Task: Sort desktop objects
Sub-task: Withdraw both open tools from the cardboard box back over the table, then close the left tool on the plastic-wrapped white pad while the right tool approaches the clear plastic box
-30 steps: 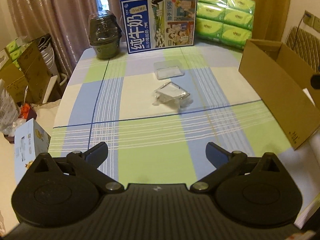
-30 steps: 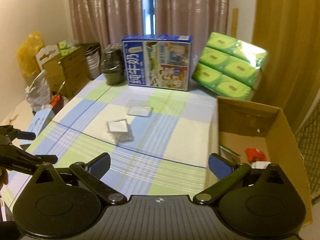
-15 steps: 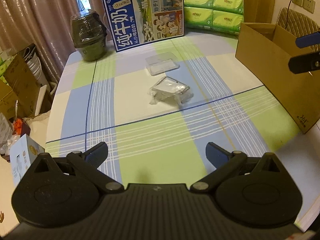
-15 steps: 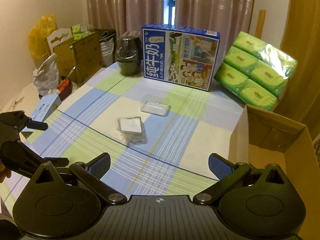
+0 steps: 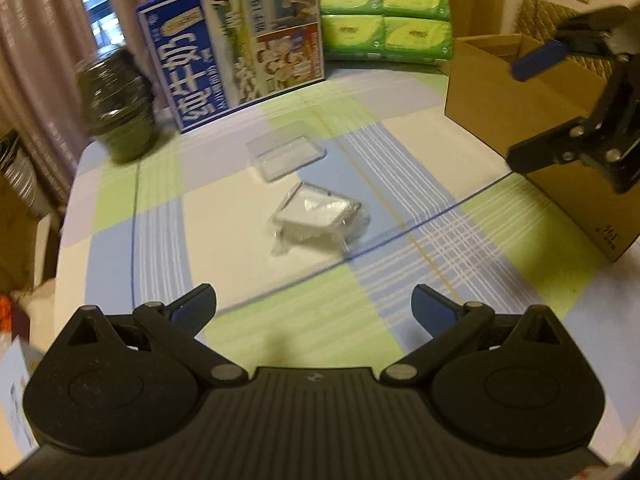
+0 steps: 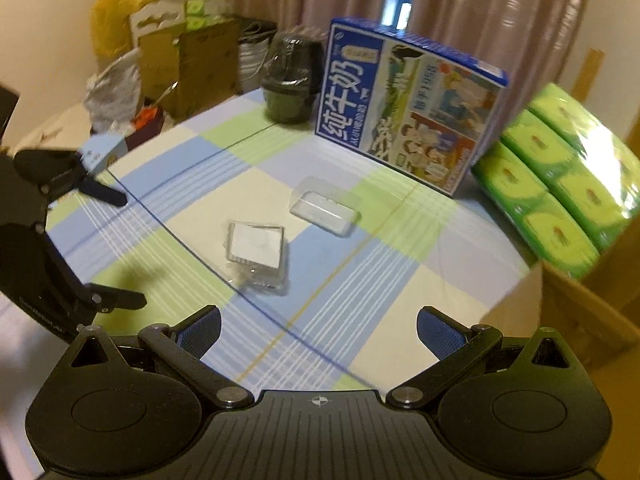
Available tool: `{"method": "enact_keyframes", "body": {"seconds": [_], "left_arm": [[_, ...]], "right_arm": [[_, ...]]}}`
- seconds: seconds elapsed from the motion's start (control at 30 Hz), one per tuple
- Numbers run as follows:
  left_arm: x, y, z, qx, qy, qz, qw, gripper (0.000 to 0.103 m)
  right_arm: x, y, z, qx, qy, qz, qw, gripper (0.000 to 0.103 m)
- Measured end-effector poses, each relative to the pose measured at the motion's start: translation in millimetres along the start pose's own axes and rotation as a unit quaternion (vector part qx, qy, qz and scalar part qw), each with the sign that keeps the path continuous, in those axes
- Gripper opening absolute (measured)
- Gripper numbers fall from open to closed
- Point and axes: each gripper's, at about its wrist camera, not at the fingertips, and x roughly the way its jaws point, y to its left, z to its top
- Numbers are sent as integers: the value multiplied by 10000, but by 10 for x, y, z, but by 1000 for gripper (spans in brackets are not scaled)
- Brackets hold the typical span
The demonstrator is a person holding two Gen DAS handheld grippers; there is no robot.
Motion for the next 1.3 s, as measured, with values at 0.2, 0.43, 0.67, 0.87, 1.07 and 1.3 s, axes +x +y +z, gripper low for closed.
{"method": "enact_keyframes", "body": {"seconds": [0.2, 0.43, 0.67, 0.87, 1.07, 1.3], "left_arm": [[467, 118, 182, 520, -196, -361, 9978, 102], [950, 146, 272, 841, -251, -840, 9926, 101], [1220, 280, 370, 971, -271, -1065, 9892, 93], [1388, 278, 389, 1204, -100, -1313, 9839, 73], [1331, 356, 327, 1225, -160, -1384, 9826, 64], [1252, 792, 187, 745, -160, -996, 9921, 63]], "right_arm": [[444, -174, 183, -564, 12, 233, 9981, 101], [978, -387, 322, -1010, 233, 228, 9944, 101], [1367, -379, 400, -1617, 349, 301, 9858, 101], [1643, -412, 430, -2006, 457, 414, 9777, 101], [1873, -486, 523, -1971, 395, 541, 9781, 101], [2090, -387, 714, -2161, 227, 607, 9742, 101]]}}
